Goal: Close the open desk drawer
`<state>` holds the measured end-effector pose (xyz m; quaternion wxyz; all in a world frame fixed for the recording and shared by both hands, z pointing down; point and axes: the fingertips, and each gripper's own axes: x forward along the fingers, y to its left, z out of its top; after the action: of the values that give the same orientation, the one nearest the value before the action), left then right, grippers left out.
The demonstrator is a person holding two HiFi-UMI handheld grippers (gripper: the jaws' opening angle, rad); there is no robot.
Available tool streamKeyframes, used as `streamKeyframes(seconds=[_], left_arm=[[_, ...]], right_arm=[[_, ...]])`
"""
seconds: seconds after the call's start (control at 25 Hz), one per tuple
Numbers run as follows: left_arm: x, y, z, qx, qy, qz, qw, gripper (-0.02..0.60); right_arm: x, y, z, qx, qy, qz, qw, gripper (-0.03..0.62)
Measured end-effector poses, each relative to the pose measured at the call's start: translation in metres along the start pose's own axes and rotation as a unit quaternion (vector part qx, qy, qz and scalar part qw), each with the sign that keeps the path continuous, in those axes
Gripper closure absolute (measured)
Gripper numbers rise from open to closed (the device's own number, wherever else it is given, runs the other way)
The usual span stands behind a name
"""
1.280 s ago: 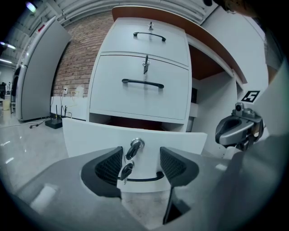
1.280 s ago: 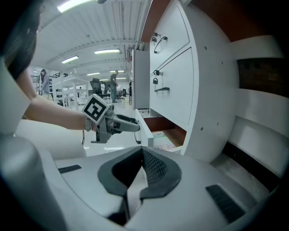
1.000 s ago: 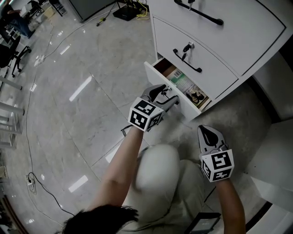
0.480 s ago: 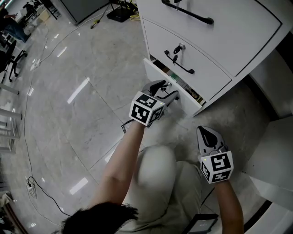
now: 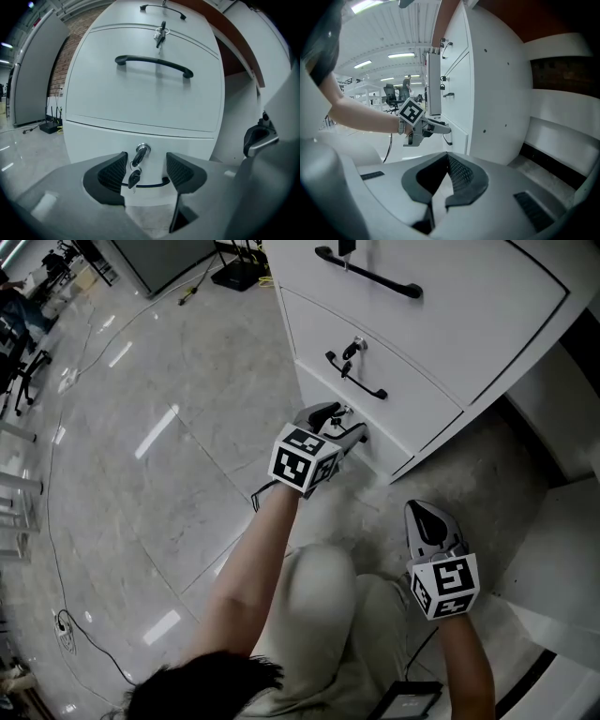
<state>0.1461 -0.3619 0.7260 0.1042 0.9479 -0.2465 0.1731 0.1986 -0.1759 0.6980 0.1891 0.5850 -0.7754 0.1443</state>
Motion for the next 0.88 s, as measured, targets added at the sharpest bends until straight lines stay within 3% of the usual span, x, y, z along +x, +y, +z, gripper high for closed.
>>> streamKeyframes(seconds=[0.32, 0.52, 0.72, 0.88], left_arm=[[0.012, -0.001, 0.006, 0.002, -0.003, 0.011, 0.9999, 0.321], [0.008, -0.001, 0.003, 0.015, 0.025, 0.027, 0.9992, 0.321], [-0.011, 0.002, 0.020, -0.042, -0.009, 0.027, 0.9987, 0.321], [-0.038, 0.000, 0.035, -0.035, -0.015, 0.025, 0.9990, 0.322]], right_arm=[[-0.010, -0.006, 0.005, -0.003, -0.002, -0.010, 1.000, 0.582], [-0.015, -0.002, 0.010, -0.005, -0.004, -0.014, 1.000, 0.582], [-0.021, 0.005, 0.025, -0.012, -0.011, -0.015, 1.000, 0.582], [-0.027, 0.012, 0.047, -0.015, -0.028, -0.015, 0.999, 0.582]])
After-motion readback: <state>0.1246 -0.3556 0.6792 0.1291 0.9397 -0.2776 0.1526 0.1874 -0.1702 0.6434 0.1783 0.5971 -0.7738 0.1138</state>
